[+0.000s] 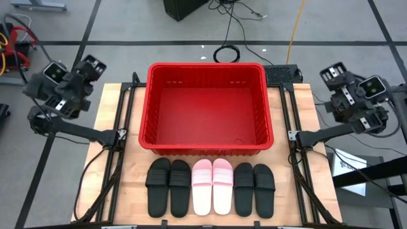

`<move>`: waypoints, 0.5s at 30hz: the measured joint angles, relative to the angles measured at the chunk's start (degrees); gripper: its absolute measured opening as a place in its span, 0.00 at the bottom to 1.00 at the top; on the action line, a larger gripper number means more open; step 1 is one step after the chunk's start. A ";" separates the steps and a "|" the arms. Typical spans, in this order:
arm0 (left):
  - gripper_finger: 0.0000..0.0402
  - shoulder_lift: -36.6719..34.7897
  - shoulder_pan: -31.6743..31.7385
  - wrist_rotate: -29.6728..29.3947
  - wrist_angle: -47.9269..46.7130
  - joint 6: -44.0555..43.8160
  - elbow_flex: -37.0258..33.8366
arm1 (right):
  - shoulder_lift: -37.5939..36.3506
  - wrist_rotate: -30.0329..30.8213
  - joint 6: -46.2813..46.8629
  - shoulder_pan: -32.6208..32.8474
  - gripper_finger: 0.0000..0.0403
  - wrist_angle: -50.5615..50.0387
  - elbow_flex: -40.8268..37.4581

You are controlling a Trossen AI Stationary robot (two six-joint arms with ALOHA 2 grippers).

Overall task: Pick and place slides into bin
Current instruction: Put the black slide into the red bin

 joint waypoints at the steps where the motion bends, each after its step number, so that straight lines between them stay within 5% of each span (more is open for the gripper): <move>1: 0.46 1.39 -0.02 0.80 -1.70 -0.02 2.40 | 1.45 -0.98 -0.10 0.00 0.53 -2.27 2.62; 8: 0.46 9.15 -0.02 8.12 -8.23 0.00 15.91 | 10.44 -7.01 0.19 0.00 0.53 -13.87 19.41; 15: 0.46 11.78 -0.04 10.30 -10.11 1.50 21.39 | 16.54 -9.68 2.10 0.86 0.53 -23.76 31.42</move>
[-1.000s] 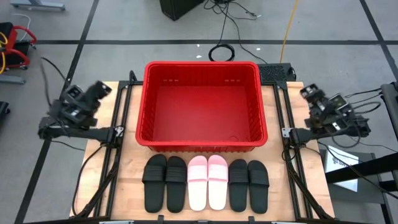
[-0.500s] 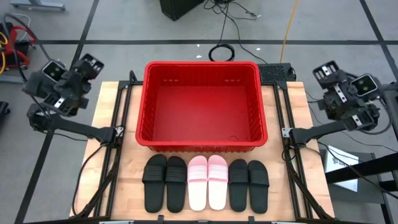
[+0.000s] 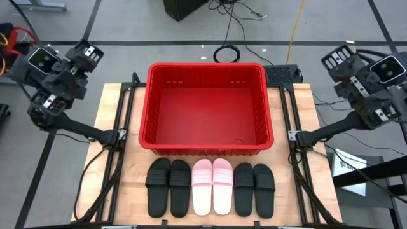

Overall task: Pick and place slides into bin
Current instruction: Put the black slide into the red bin

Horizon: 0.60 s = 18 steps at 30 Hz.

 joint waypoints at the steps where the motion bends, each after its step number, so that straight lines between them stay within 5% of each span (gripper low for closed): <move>1: 0.46 0.03 0.00 0.01 0.01 -0.01 0.12 | 0.89 -0.82 0.67 0.57 0.53 0.00 1.26; 13: 0.46 -0.10 0.00 0.02 -0.52 1.04 0.14 | 11.95 -1.56 -2.15 14.46 0.53 -4.88 13.79; 18: 0.46 -0.10 0.00 0.02 -0.50 1.03 0.14 | 16.59 3.29 -5.38 21.64 0.53 -11.31 19.07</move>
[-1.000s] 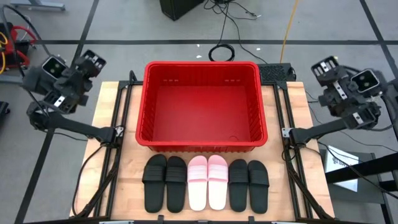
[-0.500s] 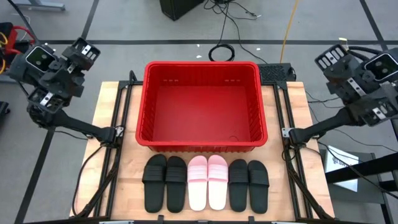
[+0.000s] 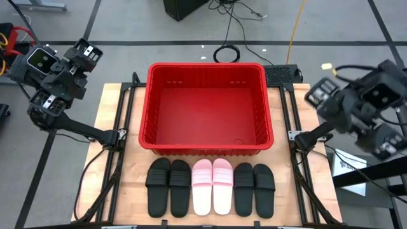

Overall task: Pick and place slides into bin
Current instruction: Put the black slide into the red bin

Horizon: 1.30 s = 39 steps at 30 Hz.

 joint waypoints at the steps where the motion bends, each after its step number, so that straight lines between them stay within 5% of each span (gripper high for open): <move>1: 0.46 0.00 0.00 0.00 0.00 0.01 0.00 | 0.76 1.08 -0.91 1.52 0.53 -0.98 0.74; 8: 0.46 0.00 0.01 -0.02 -0.04 1.11 0.00 | 4.15 11.35 -4.49 11.13 0.53 -4.00 2.20; 19: 0.46 0.07 0.00 -0.04 -0.07 -0.06 0.00 | 7.04 43.41 -5.28 26.32 0.53 -12.63 2.27; 27: 0.46 0.11 0.02 -0.09 -0.11 -1.96 0.00 | 9.44 62.61 3.58 32.92 0.53 -21.84 2.27; 32: 0.46 0.11 0.01 -0.13 -0.10 -1.98 0.00 | 10.61 66.12 16.72 34.12 0.53 -31.47 2.27; 39: 0.46 0.11 0.02 -0.22 -0.37 -1.98 -0.02 | 12.94 60.39 40.76 34.07 0.53 -51.78 2.26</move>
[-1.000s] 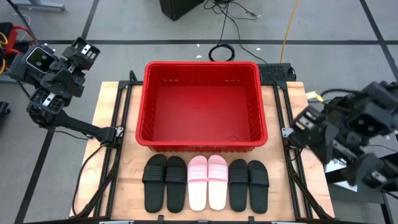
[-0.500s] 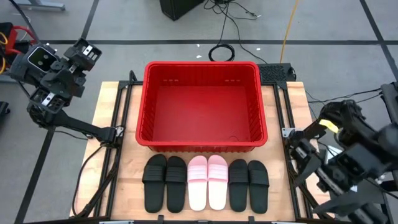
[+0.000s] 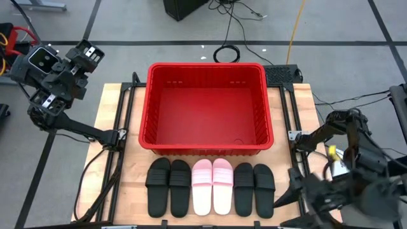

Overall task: Pick and place slides into bin
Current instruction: Put the black slide into the red bin

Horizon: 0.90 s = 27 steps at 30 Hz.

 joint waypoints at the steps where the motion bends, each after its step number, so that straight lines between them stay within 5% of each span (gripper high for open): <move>1: 0.46 0.00 0.00 0.00 -0.11 -0.01 0.00 | 0.54 -1.33 2.81 -0.04 0.53 -3.00 -0.01; 11: 0.46 0.02 0.00 0.02 -3.50 -1.45 -0.02 | 8.37 -18.39 17.21 -0.44 0.53 -28.97 -0.10; 20: 0.46 0.02 0.00 -1.33 -4.30 -1.18 -0.02 | 16.44 -18.44 19.58 -0.46 0.53 -42.16 -1.18; 27: 0.46 0.02 0.00 -1.31 -4.30 -1.64 -0.02 | 17.13 -17.32 26.53 -0.30 0.53 -38.71 -15.23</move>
